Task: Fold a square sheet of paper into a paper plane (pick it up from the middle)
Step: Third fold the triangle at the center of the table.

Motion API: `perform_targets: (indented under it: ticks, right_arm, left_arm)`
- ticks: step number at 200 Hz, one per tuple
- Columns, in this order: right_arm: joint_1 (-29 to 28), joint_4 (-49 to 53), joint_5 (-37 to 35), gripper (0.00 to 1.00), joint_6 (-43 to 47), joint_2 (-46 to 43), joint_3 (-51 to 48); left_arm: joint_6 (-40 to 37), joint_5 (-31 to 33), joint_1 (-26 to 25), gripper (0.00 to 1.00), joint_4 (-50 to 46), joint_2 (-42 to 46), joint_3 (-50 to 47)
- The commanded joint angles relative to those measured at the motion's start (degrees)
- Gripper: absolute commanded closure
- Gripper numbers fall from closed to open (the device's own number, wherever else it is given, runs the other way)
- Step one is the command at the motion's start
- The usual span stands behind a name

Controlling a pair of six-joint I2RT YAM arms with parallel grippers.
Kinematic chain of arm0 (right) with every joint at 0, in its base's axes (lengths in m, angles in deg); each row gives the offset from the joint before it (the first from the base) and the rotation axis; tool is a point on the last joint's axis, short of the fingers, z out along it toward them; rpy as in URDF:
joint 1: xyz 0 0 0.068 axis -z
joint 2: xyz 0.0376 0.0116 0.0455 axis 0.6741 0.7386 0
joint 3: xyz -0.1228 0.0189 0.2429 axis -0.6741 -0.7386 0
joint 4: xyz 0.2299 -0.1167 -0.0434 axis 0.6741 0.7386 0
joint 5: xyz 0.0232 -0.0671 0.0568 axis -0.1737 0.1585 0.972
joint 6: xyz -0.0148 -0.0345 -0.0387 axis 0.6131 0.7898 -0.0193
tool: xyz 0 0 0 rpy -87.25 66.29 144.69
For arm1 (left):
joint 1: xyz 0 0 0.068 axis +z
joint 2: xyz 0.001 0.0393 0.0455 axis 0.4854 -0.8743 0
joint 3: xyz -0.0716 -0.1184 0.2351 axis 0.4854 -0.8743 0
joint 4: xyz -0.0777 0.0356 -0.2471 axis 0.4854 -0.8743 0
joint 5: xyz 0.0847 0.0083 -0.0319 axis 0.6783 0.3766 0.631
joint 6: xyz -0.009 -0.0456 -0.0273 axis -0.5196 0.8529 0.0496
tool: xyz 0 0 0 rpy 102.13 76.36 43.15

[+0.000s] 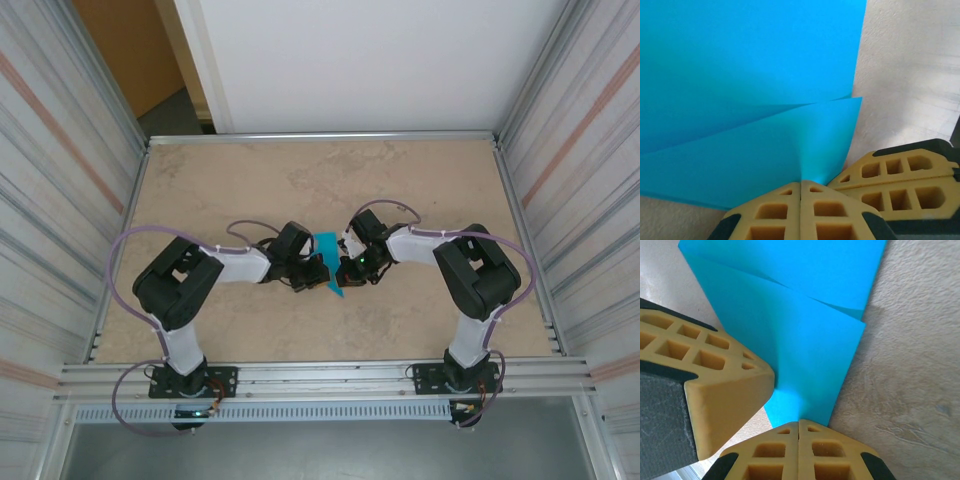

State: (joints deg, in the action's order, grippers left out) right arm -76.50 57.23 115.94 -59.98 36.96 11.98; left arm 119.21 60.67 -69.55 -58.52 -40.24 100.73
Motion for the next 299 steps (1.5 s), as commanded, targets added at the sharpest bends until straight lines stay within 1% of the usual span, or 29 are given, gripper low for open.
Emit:
perform_targets:
  ticks: [1,36,66,97,136,166,189,203,218,241,261,286,299]
  right_arm:
    - [0.2,3.0,-4.4,1.0,-1.7,2.7,-1.8]
    - [0.0,3.9,-6.4,1.0,-2.3,3.4,-2.3]
    - [-0.1,5.4,-8.4,1.0,-2.5,4.4,-2.7]
    - [0.2,7.1,-10.7,1.0,-3.2,5.7,-2.7]
    - [0.5,7.7,-11.3,1.0,-4.1,6.6,-2.6]
    - [0.6,7.7,-11.2,1.0,-4.3,6.5,-2.5]
    - [0.6,7.5,-10.6,1.0,-4.6,5.8,-1.9]
    - [0.7,6.1,-8.4,0.99,-4.9,4.7,-1.4]
    - [0.8,4.4,-5.4,0.94,-5.1,3.0,0.5]
    - [0.9,1.4,-2.2,0.85,-6.1,-0.7,3.5]
    - [1.7,-3.0,-0.9,0.79,-7.7,-3.8,3.5]
    - [1.8,-5.3,-0.4,0.78,-8.3,-3.2,3.1]
    - [1.9,-5.9,0.1,0.79,-8.9,-1.8,3.5]
  left_arm:
    - [1.7,2.7,-0.5,0.98,3.9,0.1,-1.5]
    - [2.4,6.6,-0.3,0.99,2.0,0.4,-3.0]
    - [2.8,8.2,1.1,0.99,1.7,1.4,-4.2]
    - [2.0,8.3,4.5,0.99,1.9,2.7,-5.7]
    - [-0.9,7.5,9.7,0.99,1.6,2.6,-6.1]
    - [-2.8,6.8,13.7,0.99,1.9,2.4,-6.5]
    - [-4.2,5.9,15.1,0.99,1.9,3.0,-6.3]
    - [-4.8,4.9,15.6,0.98,1.5,3.8,-5.4]
    - [-5.4,4.2,15.6,0.98,0.3,5.5,-3.8]
    - [-5.1,3.3,15.6,0.94,-1.7,8.4,-2.3]
    - [-3.9,2.3,15.6,0.87,-2.4,11.0,-2.8]
    - [-1.5,0.0,15.2,0.75,-1.4,12.7,-4.9]
    - [0.0,-1.8,14.6,0.71,-0.2,12.4,-6.0]
